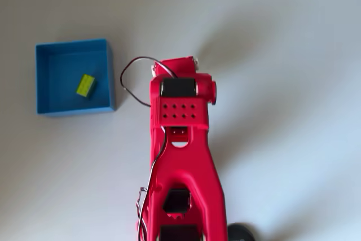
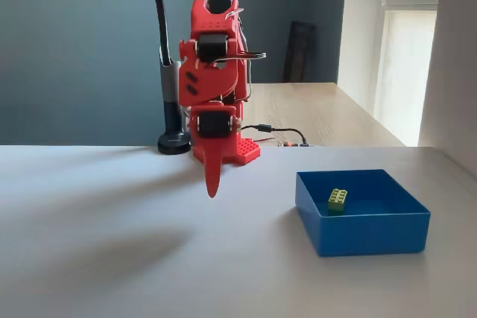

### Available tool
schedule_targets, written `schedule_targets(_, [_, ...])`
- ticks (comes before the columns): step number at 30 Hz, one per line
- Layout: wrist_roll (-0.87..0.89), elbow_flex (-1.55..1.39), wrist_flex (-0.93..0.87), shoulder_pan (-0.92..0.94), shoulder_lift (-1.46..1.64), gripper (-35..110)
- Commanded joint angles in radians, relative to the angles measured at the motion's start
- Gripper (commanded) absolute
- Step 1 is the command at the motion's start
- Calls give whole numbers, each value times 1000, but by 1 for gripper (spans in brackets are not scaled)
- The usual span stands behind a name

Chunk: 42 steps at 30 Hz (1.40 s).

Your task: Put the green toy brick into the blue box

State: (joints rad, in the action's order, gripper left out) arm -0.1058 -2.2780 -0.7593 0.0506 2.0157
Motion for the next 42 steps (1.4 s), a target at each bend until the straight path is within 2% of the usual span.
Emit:
schedule_targets(1, [-6, -77, 20, -2, 187, 0])
schedule_targets(19, [-6, -574, 23, 6, 833, 0])
schedule_targets(32, [12, -810, 2, 9, 1108, 0])
schedule_targets(42, [38, -856, -80, 20, 1232, 0])
